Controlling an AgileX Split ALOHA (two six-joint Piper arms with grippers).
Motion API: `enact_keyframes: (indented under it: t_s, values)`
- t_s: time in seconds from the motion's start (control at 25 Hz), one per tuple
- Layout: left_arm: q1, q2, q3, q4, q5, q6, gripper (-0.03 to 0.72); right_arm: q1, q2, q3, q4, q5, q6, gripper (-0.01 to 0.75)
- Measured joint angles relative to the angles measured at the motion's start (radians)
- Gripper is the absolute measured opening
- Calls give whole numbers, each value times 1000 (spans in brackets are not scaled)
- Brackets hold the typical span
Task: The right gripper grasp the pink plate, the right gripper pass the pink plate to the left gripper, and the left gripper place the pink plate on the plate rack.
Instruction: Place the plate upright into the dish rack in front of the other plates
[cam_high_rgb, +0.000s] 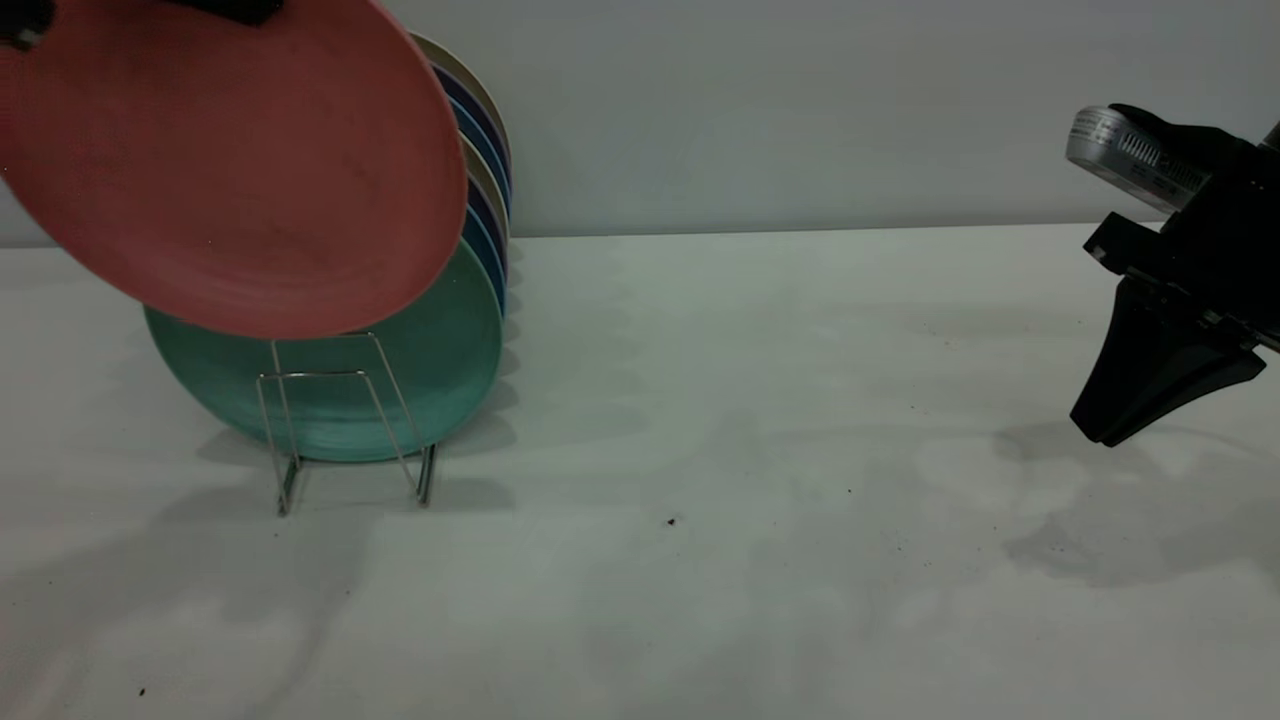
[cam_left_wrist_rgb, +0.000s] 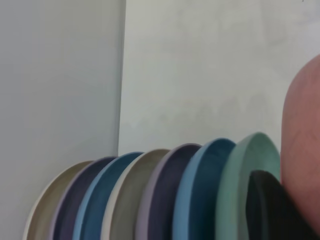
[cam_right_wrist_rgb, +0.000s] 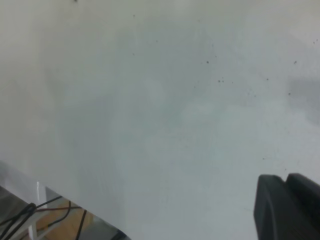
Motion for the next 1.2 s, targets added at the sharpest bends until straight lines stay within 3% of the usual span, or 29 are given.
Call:
enact_keyframes:
  t_s: [0.6,1.2]
  values:
    - [0,142,-45,16,-91,0,104,0,0,0,0,-3,-1,19]
    - [0,195,-47,19,-97,-5,103,0,0,0,0,-4,-1,24]
